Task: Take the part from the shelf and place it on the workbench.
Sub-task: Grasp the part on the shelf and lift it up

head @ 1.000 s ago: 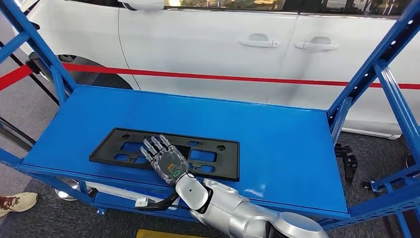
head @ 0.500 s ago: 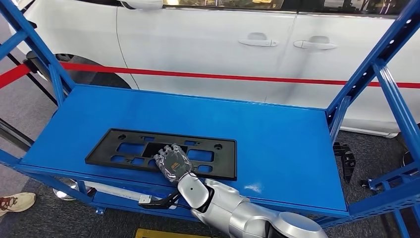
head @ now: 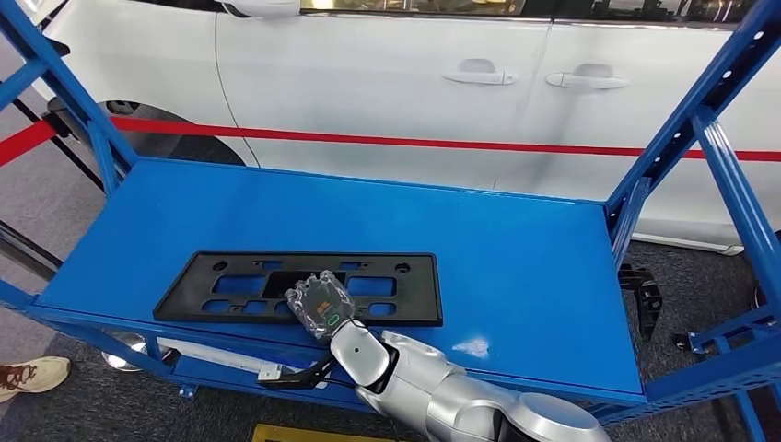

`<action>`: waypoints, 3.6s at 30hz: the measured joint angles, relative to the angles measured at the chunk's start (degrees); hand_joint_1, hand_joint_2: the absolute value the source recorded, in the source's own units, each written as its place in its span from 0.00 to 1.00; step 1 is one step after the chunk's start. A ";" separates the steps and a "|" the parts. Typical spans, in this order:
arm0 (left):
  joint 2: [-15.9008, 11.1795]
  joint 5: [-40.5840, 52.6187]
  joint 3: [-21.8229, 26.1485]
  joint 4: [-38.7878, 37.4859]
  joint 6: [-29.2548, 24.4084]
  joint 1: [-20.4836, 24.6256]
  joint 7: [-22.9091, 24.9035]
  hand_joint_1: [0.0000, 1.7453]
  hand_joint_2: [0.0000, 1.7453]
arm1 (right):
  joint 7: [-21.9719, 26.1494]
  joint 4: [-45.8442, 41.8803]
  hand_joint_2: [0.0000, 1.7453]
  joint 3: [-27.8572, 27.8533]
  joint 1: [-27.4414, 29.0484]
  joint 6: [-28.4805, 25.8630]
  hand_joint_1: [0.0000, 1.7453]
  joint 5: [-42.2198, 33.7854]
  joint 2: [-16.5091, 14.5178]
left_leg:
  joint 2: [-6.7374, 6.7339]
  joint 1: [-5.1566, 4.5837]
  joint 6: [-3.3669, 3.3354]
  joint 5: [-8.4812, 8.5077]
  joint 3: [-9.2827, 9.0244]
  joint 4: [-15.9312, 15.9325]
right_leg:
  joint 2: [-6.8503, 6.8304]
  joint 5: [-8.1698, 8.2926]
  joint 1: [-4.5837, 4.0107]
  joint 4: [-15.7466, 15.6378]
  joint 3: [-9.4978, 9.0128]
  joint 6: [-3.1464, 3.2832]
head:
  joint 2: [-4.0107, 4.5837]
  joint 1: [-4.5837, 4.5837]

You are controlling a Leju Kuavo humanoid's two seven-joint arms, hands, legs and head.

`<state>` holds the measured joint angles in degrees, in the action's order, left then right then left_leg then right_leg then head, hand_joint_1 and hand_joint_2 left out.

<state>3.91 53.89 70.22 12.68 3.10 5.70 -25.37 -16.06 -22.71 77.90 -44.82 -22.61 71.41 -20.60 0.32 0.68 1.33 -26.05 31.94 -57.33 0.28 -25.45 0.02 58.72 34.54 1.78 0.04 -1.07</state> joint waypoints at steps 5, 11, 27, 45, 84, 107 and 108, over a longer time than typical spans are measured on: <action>0.02 -1.09 -0.05 0.00 0.32 -0.06 -0.74 0.00 1.00 | 1.96 0.05 1.00 -1.52 0.10 -3.32 0.98 -3.21 -0.19 | -0.08 0.32 1.20 -6.72 6.07 -13.13 | -0.26 0.16 0.27 -0.52 -0.32 1.03 | 0.00 -0.17; -0.03 -3.32 0.30 0.00 2.52 -0.13 -2.33 0.00 1.00 | 7.82 -0.60 1.00 -5.13 0.13 -9.77 0.98 -8.14 -0.18 | -0.14 0.38 0.92 -0.05 2.01 -3.43 | 0.02 -0.23 -0.01 0.06 -0.34 0.64 | 0.01 -0.15; 0.08 -8.40 2.30 0.00 5.90 -0.34 -10.67 0.00 1.00 | 55.18 -56.58 1.00 -39.64 18.95 13.52 0.98 -74.25 5.88 | 0.21 0.04 -1.34 0.04 0.55 -0.36 | -0.10 0.02 -0.10 1.76 1.38 -0.78 | 0.00 -0.06; -0.56 -7.23 1.74 0.00 2.40 -0.04 -9.88 0.00 1.00 | 55.74 -86.46 1.00 -45.77 36.41 34.76 0.98 -82.91 18.91 | 0.08 -0.48 -1.07 -1.21 -1.53 0.00 | -0.22 1.12 0.12 0.05 0.62 -0.78 | 0.00 -0.26; -0.49 -5.29 -0.06 0.02 1.28 -0.21 -10.09 0.00 1.00 | 55.74 -86.50 1.00 -43.99 36.43 32.74 0.98 -79.90 23.59 | -2.13 -0.34 -2.71 -0.69 -2.85 1.85 | 0.21 -6.18 0.82 14.81 7.10 -2.45 | 0.01 0.32; -0.81 -4.67 -0.98 0.02 1.33 0.37 -10.02 0.00 1.00 | 55.69 -88.05 1.00 -43.09 37.36 33.08 0.98 -78.97 24.00 | 2.18 -0.30 -1.40 -1.70 -1.40 -0.74 | 4.98 0.28 0.90 1.17 1.05 -1.34 | 0.00 0.24; -0.81 -4.66 -0.99 0.02 1.31 0.44 -10.02 0.00 1.00 | 55.70 -88.07 1.00 -43.08 37.46 33.09 0.98 -79.02 24.02 | 1.69 -0.20 -1.66 -1.34 -1.53 -0.27 | 4.57 0.16 0.83 1.31 1.19 -1.66 | 0.00 0.28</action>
<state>3.10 49.23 69.23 12.70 4.42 6.14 -35.39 39.64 -110.78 34.82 -7.35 10.47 -7.62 3.42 2.01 0.48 -0.33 -27.38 30.41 -57.60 4.85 -25.29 0.85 60.03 35.73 0.12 0.04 -0.78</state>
